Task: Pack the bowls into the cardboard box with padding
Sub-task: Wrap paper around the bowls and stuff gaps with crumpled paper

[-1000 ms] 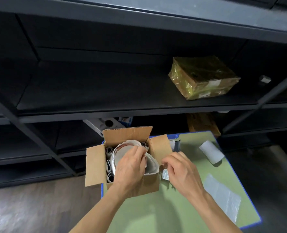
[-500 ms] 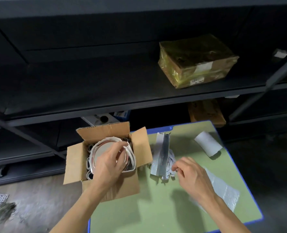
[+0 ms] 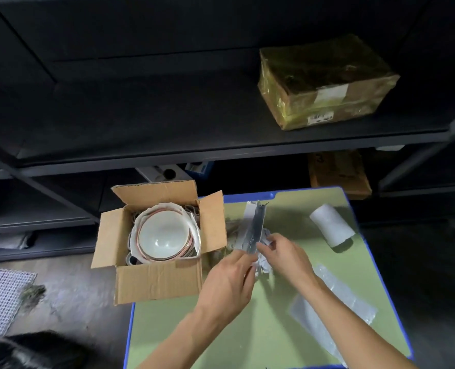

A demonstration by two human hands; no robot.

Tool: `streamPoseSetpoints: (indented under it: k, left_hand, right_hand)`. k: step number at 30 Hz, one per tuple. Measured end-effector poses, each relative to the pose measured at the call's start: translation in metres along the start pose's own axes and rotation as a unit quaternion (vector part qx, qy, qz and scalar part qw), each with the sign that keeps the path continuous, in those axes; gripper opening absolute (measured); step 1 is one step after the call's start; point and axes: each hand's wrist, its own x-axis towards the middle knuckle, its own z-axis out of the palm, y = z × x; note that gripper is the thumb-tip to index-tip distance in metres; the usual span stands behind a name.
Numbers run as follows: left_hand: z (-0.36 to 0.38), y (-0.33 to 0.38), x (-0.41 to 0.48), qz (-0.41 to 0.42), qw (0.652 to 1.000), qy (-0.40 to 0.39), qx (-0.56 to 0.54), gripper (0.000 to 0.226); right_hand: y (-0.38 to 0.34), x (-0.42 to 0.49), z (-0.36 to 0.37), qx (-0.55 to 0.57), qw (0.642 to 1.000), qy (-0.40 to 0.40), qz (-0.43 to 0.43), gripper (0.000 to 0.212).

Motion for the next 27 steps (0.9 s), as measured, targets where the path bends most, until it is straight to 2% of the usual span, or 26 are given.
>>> streamPoseSetpoints:
  k: [3, 5, 10, 13, 14, 16, 20, 23, 27]
  left_hand:
    - [0.010, -0.008, -0.008, -0.042, 0.998, -0.044, 0.015, 0.031]
    - [0.013, -0.013, -0.014, -0.067, 0.995, -0.064, 0.024, 0.035]
    - [0.020, -0.015, -0.016, -0.104, 0.992, -0.064, 0.017, 0.047]
    - [0.024, -0.013, -0.009, -0.107, 0.994, -0.023, 0.029, 0.057]
    - [0.023, -0.009, -0.005, -0.131, 0.991, -0.021, -0.006, 0.064]
    - [0.022, -0.004, 0.002, -0.167, 0.983, -0.041, -0.064, 0.064]
    - [0.027, 0.001, 0.014, -0.116, 0.991, -0.023, -0.055, 0.073]
    - [0.030, 0.004, 0.020, -0.101, 0.987, -0.022, -0.119, 0.067]
    - [0.028, 0.013, 0.026, -0.091, 0.989, 0.005, -0.118, 0.055]
  right_hand:
    - [-0.014, 0.019, 0.010, -0.021, 0.999, -0.006, 0.035, 0.060]
    - [-0.024, 0.028, 0.016, -0.039, 0.998, -0.007, 0.056, 0.059]
    - [-0.028, 0.031, 0.019, -0.024, 0.996, -0.006, 0.082, 0.017]
    - [-0.017, 0.019, 0.005, 0.036, 0.997, 0.005, 0.068, 0.011]
    - [-0.013, 0.014, -0.001, 0.054, 0.997, 0.006, 0.060, 0.009]
    - [-0.006, 0.003, -0.013, 0.079, 0.996, 0.007, 0.041, 0.005]
    - [0.009, -0.016, -0.027, 0.107, 0.994, 0.004, -0.001, 0.013]
    - [0.016, -0.028, -0.029, 0.153, 0.988, -0.003, -0.002, 0.026]
    - [0.017, -0.042, -0.033, 0.207, 0.978, 0.006, -0.009, 0.040]
